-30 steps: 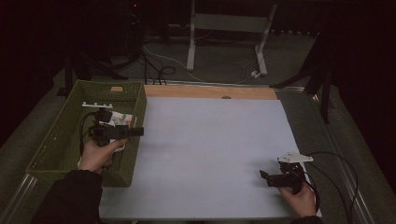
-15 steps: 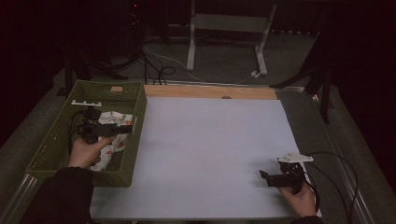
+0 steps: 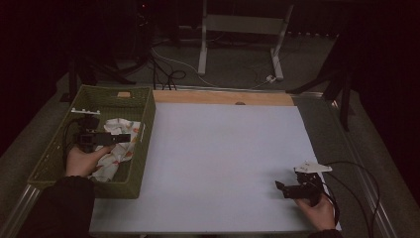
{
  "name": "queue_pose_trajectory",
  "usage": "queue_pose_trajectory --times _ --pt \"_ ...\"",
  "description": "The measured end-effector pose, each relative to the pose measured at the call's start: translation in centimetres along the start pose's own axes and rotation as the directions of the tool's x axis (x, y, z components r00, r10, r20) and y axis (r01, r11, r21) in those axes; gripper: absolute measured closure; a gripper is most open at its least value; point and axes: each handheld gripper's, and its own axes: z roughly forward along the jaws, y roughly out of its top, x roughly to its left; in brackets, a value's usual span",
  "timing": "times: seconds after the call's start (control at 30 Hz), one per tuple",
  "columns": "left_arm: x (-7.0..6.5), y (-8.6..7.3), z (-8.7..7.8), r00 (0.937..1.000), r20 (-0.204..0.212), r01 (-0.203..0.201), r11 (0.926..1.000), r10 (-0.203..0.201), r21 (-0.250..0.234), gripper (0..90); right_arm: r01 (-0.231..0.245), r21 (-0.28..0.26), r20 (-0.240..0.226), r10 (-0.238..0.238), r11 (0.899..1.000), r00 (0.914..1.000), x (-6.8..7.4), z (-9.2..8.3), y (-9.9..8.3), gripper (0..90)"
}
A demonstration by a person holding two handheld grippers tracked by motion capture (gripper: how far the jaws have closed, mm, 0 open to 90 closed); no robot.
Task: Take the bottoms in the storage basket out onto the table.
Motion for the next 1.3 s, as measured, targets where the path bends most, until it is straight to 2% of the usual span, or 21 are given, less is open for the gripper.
queue_pose_trajectory --times 0.17,0.37,0.5,0.77,0.83,0.93,0.97,1.0,1.07,1.1,1.13,1.23,1.3 --pt "0.9 -0.1 0.2 0.9979 -0.064 -0.005 0.9997 0.006 0.025 4.5 -0.002 0.000 -0.003 0.002 1.000 1.0000 0.0 0.0 0.0 8.1" --pt "1.4 -0.1 0.9 0.9910 -0.130 -0.024 0.9977 0.032 0.063 5.3 -0.002 0.001 -0.007 0.002 1.000 1.0000 0.0 0.1 0.0 8.1" --pt "1.7 -0.2 1.3 0.9879 -0.152 -0.020 0.9962 0.033 0.085 6.1 0.000 0.000 -0.007 0.000 1.000 1.0000 0.0 0.1 0.0 8.1" --pt "2.4 -0.3 2.6 0.9770 -0.208 -0.020 0.9903 0.048 0.137 10.0 0.000 -0.001 -0.010 0.000 1.000 1.0000 0.0 0.1 0.0 8.1" --pt "2.6 -0.4 2.9 0.9724 -0.229 -0.010 0.9880 0.046 0.154 10.6 -0.001 0.001 -0.009 0.001 1.000 1.0000 0.0 0.1 0.0 8.1" --pt "2.7 -0.4 3.0 0.9721 -0.231 -0.001 0.9862 0.039 0.166 12.7 -0.001 0.000 -0.009 0.001 1.000 1.0000 0.0 0.1 0.0 8.1" --pt "3.1 -0.3 3.1 0.9701 -0.242 0.021 0.9851 0.021 0.171 12.7 -0.001 0.000 -0.009 0.001 1.000 1.0000 0.0 0.1 0.0 8.1" --pt "3.2 -0.3 3.1 0.9685 -0.248 0.024 0.9839 0.021 0.177 16.2 0.002 -0.002 -0.009 -0.002 1.000 1.0000 0.0 0.0 0.0 8.1" --pt "3.3 -0.4 3.3 0.9645 -0.263 0.020 0.9825 0.030 0.185 17.8 0.002 -0.003 -0.010 -0.003 1.000 0.9999 0.0 0.0 0.0 8.1" --pt "3.3 -0.4 3.3 0.9645 -0.263 0.020 0.9825 0.030 0.185 19.1 0.002 -0.003 -0.010 -0.003 1.000 0.9999 0.0 0.0 0.0 8.1" --pt "3.3 -0.4 3.6 0.9633 -0.265 0.018 0.9774 0.040 0.211 18.9 0.001 -0.003 -0.010 -0.001 1.000 1.0000 0.0 0.0 0.0 8.1" --pt "3.3 -0.4 4.0 0.9587 -0.278 0.010 0.9706 0.059 0.241 18.9 -0.003 -0.006 -0.011 0.003 1.000 0.9999 0.0 0.0 0.0 8.1" --pt "3.4 -0.5 4.3 0.9595 -0.275 0.012 0.9652 0.063 0.261 19.6 0.002 -0.005 -0.010 -0.002 1.000 0.9999 0.0 0.0 0.0 8.1"
